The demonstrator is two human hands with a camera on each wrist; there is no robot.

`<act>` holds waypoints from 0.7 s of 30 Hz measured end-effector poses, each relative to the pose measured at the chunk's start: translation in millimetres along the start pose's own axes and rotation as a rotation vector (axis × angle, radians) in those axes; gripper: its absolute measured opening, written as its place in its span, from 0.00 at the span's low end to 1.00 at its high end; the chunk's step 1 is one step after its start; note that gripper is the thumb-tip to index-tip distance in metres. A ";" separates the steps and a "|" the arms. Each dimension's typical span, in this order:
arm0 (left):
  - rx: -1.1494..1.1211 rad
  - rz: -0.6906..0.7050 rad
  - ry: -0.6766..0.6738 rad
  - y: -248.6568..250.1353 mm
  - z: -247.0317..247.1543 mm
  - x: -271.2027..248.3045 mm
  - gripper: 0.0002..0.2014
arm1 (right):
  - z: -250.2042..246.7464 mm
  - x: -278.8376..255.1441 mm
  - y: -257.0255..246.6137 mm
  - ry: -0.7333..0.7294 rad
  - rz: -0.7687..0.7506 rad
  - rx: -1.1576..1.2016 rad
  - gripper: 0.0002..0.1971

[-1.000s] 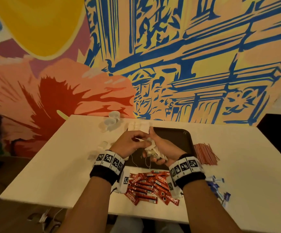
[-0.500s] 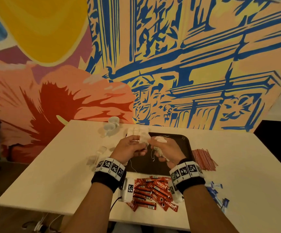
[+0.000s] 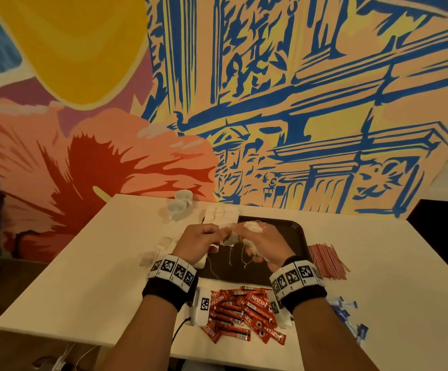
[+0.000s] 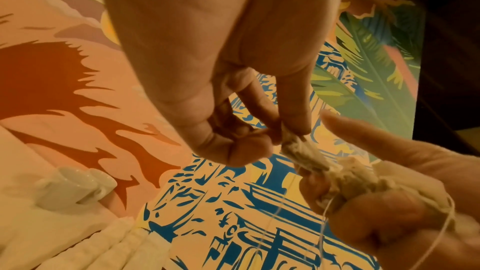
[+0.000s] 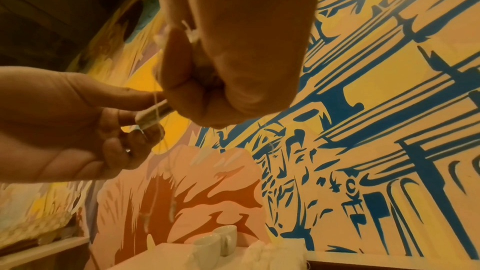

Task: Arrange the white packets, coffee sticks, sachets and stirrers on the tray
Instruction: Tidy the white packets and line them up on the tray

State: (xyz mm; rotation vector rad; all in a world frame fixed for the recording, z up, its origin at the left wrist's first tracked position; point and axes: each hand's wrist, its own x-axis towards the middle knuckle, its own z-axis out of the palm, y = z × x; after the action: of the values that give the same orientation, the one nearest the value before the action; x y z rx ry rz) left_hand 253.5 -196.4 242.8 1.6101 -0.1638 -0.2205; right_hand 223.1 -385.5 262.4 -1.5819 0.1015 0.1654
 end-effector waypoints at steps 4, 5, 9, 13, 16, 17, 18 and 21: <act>-0.018 0.006 0.030 -0.5 -0.7 -1.4 0.09 | 3.4 -1.2 3.7 -0.089 -0.028 -0.114 0.09; -0.027 0.007 0.026 -0.7 -0.8 -1.4 0.11 | 3.4 0.1 4.3 -0.081 -0.037 -0.131 0.08; -0.063 0.014 0.041 0.8 -4.2 -0.6 0.08 | 3.1 0.7 2.4 -0.109 -0.052 -0.218 0.10; 0.037 0.060 0.030 3.9 -9.7 1.5 0.07 | 2.5 1.2 5.5 -0.142 -0.065 -0.243 0.10; 0.051 0.056 0.028 4.1 -11.0 5.5 0.07 | 1.1 1.8 9.8 -0.152 -0.052 -0.218 0.09; 0.048 0.061 0.032 4.8 -11.1 6.7 0.07 | -0.1 2.3 12.3 -0.138 -0.037 -0.205 0.10; 0.045 0.068 0.041 5.6 -11.7 8.5 0.07 | -1.0 2.8 14.8 -0.110 -0.017 -0.189 0.12; 0.085 0.084 0.075 7.4 -19.2 17.6 0.09 | -5.0 7.4 22.4 0.056 0.062 -0.154 0.21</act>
State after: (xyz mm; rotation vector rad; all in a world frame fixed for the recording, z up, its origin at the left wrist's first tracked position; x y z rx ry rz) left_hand 275.5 -182.4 250.3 1.6889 -0.1850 -0.0893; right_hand 226.9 -390.7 239.1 -1.7385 0.1853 0.1805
